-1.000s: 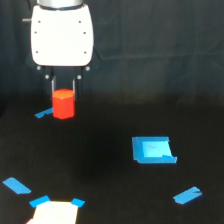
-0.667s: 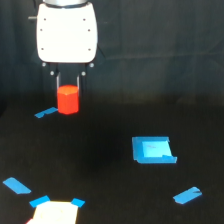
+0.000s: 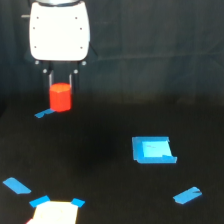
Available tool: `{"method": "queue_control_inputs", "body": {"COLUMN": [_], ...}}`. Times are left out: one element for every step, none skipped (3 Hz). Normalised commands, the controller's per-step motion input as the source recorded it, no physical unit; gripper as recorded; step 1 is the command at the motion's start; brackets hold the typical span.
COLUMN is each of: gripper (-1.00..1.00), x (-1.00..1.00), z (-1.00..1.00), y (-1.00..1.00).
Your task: Pick up the red object from the table
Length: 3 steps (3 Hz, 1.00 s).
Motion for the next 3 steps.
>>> {"method": "queue_control_inputs", "body": {"gripper": [-0.67,-1.00,-1.00], "x": [-0.56,-0.08,-0.05], "z": [0.87,0.50,0.71], "y": [-0.31,0.57,0.58]}}
